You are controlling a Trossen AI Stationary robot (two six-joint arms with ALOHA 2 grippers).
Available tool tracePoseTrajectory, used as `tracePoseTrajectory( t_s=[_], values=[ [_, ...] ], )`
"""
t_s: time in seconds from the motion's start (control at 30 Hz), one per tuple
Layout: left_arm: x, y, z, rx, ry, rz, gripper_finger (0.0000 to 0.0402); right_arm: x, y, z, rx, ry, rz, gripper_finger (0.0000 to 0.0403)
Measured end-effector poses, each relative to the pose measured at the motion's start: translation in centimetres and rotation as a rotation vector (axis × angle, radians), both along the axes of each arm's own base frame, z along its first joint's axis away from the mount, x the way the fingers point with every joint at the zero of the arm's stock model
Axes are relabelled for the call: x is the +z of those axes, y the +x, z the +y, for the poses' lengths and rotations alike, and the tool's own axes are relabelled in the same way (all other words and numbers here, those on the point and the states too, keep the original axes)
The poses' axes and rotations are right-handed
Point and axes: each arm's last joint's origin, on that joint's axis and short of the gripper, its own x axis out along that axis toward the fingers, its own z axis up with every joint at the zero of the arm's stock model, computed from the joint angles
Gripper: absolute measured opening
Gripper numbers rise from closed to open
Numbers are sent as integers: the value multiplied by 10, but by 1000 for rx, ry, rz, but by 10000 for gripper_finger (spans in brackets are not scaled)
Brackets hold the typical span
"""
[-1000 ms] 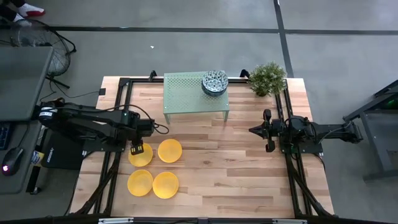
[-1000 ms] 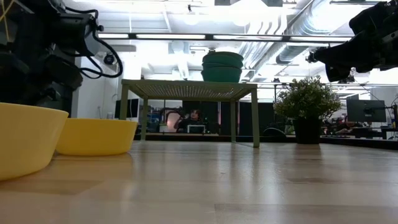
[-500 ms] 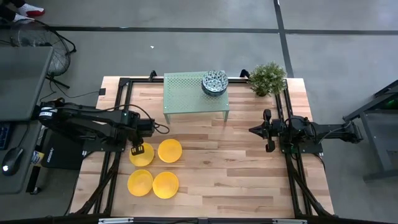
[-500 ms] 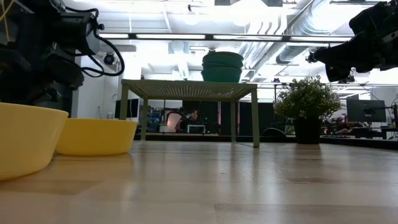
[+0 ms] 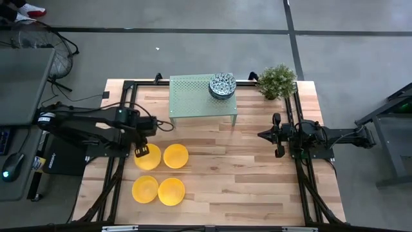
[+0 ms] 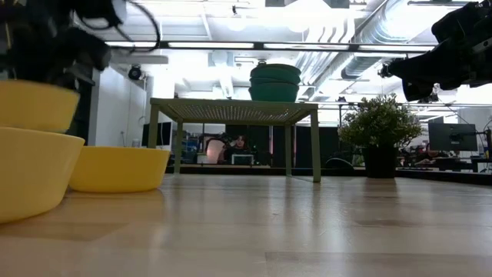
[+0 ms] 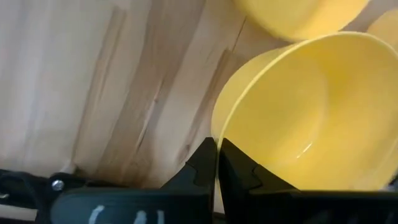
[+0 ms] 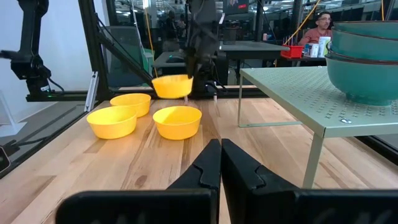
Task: Pick & Place Mini bowls
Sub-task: Put the yellow bowl on the shelf
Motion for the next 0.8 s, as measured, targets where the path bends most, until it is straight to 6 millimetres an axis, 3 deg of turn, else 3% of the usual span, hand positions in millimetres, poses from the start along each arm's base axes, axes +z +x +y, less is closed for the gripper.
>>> tracePoseTrajectory(
  t_s=[0.43,0.8],
  values=[
    [76,14,10,119,102,-164,0,0,0,0,0,0,0,0],
    [120,54,61,81,206,-154,0,0,0,0,0,0,0,0]
  ],
)
